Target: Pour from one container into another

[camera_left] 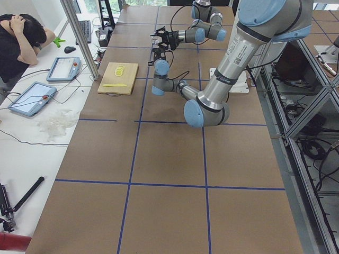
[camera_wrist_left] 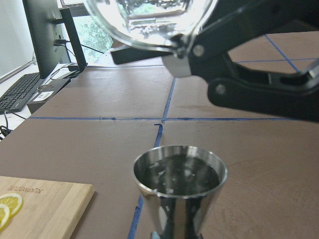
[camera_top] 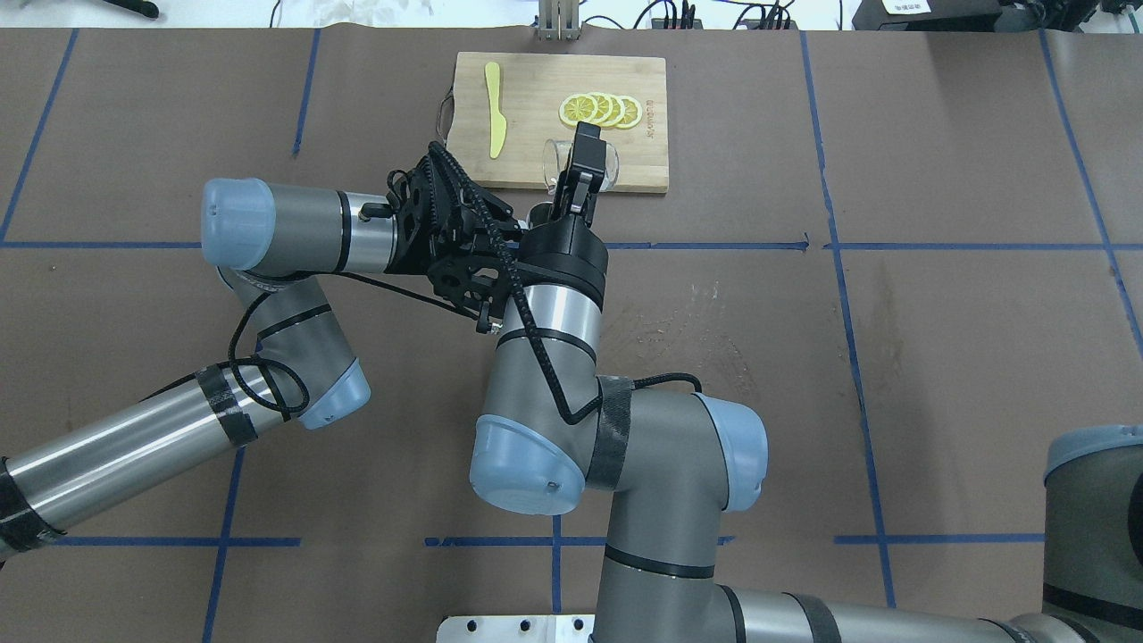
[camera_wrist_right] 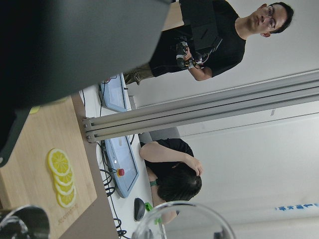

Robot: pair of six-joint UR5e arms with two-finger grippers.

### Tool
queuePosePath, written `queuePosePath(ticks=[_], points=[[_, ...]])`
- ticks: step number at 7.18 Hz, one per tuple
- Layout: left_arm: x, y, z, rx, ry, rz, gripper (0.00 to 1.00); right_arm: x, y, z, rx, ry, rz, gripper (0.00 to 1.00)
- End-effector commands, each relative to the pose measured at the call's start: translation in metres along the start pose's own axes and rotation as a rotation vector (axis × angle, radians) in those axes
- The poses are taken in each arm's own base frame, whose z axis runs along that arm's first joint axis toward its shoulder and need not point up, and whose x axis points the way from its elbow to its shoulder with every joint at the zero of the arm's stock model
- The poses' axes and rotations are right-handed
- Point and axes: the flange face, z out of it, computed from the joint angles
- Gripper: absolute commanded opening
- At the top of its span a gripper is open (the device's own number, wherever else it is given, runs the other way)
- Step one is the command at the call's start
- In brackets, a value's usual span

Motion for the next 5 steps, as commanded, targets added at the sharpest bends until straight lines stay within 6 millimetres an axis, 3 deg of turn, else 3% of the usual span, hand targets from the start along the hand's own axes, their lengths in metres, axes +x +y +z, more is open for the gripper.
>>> queuePosePath(ticks=[1,3,5], points=[[0.000,0.001,-0.001,-0.001,-0.001,0.000,0.00,0.002,0.008,0.004,0.016,-0.035,0.104,0.00],[0.000,0.002,-0.001,-0.001,-0.001,0.000,0.00,0.014,0.019,0.000,0.023,-0.084,0.230,0.00],[0.000,0.002,-0.001,-0.001,-0.001,-0.002,0.00,0.038,0.051,-0.002,0.010,-0.160,0.408,0.00]])
